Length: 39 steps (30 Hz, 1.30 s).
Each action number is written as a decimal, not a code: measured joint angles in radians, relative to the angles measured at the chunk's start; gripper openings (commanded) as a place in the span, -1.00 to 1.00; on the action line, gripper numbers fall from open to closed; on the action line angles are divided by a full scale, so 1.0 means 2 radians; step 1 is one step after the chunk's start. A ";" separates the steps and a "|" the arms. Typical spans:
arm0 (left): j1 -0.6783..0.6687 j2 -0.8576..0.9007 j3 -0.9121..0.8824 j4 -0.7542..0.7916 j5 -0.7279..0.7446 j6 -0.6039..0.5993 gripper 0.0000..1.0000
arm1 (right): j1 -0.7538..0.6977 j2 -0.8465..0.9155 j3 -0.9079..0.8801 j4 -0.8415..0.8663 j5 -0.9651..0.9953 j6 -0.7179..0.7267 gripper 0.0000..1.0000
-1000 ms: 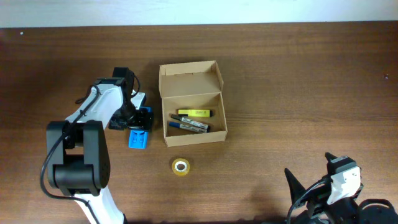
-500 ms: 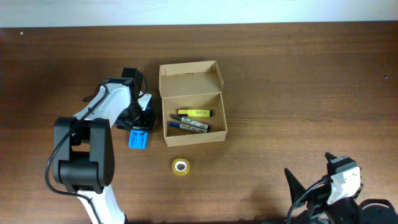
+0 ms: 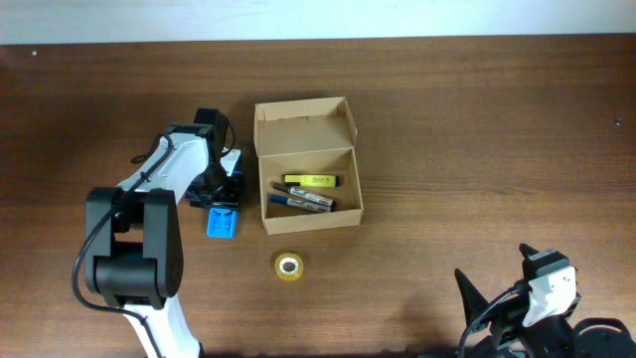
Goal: Pack container
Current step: 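Move the left gripper over the blue duster and lower, then close the left gripper on the blue duster and lift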
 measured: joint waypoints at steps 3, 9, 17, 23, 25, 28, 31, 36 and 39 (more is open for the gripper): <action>0.000 0.000 0.001 0.000 0.000 -0.002 0.14 | 0.000 0.000 0.000 0.000 0.000 0.000 0.98; 0.000 0.000 0.017 0.000 0.002 -0.002 0.14 | 0.000 0.000 0.000 0.000 0.000 0.000 0.98; 0.000 0.000 0.032 0.001 0.002 -0.004 0.15 | 0.000 0.000 0.000 0.000 0.000 0.000 0.98; 0.000 0.000 0.032 0.000 0.002 -0.004 0.10 | 0.000 0.000 0.000 0.000 0.000 0.000 0.99; 0.000 0.000 0.032 0.000 0.002 -0.004 0.10 | 0.000 0.000 0.000 0.000 0.000 0.000 0.98; 0.000 0.000 0.032 0.000 0.002 -0.004 0.10 | 0.000 0.000 0.000 0.000 0.000 0.000 0.98; 0.000 0.000 0.032 0.000 0.002 -0.004 0.10 | 0.000 0.000 0.000 0.000 0.000 0.000 0.99; 0.000 0.000 0.032 0.000 0.002 -0.005 0.22 | 0.000 0.000 0.000 0.000 0.000 0.000 0.98; -0.001 0.000 0.032 0.000 0.002 -0.006 0.25 | 0.000 0.000 0.000 0.000 0.000 0.000 0.98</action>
